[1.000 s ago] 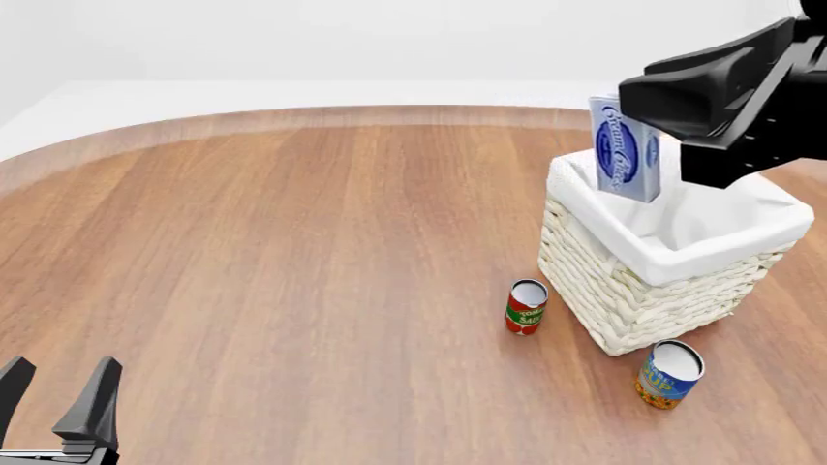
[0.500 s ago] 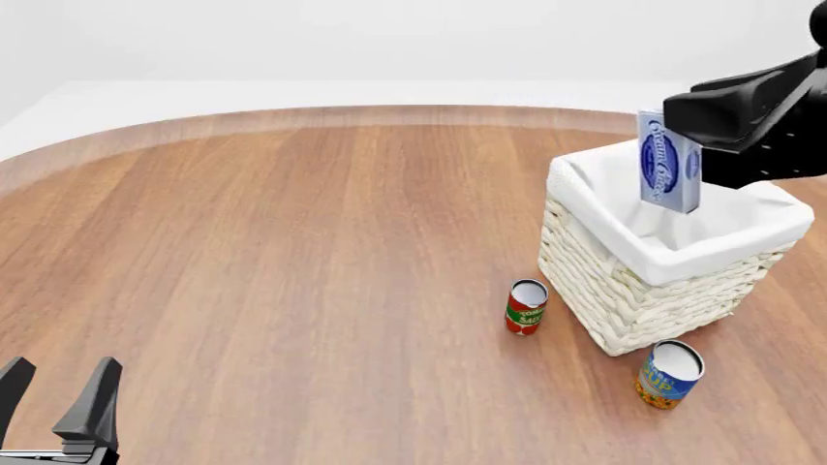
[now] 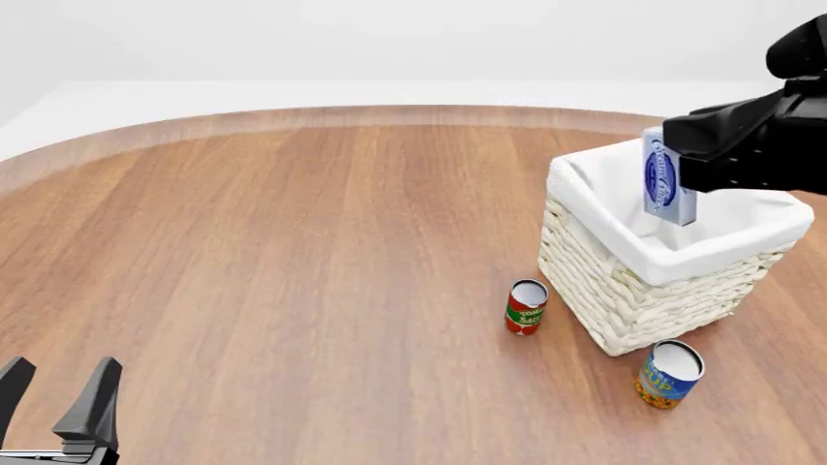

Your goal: Pick up the alphabet soup and the cream cheese box, and put them in the basket.

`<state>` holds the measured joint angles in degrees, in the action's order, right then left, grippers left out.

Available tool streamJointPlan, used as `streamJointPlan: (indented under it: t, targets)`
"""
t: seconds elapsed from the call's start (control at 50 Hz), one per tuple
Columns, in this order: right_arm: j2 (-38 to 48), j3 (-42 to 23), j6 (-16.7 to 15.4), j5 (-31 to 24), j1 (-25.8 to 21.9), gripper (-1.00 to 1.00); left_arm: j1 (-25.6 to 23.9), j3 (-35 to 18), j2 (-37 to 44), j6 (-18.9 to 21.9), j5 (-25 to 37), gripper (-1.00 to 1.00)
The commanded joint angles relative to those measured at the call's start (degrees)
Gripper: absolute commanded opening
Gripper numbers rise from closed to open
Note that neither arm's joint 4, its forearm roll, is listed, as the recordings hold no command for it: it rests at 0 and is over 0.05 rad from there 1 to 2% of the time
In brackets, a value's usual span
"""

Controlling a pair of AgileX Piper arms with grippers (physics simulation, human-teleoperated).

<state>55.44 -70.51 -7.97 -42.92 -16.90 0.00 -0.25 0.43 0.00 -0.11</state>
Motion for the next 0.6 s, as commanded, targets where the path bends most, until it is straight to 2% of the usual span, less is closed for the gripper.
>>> streamJointPlan:
  t: [0.02, 0.28, 0.6]
  targets:
    - [1.16, 0.51, 0.65, 1.13, 2.15, -1.00, 0.00, 0.00, 0.00, 0.00, 0.00, 1.00]
    - [1.49, 1.54, 0.48, 1.25, 5.93, -1.00, 0.00, 0.00, 0.00, 0.00, 0.00, 1.00]
    - [4.48, 2.12, -0.80, 4.71, 9.97, -1.00, 0.00, 0.00, 0.00, 0.00, 0.00, 1.00]
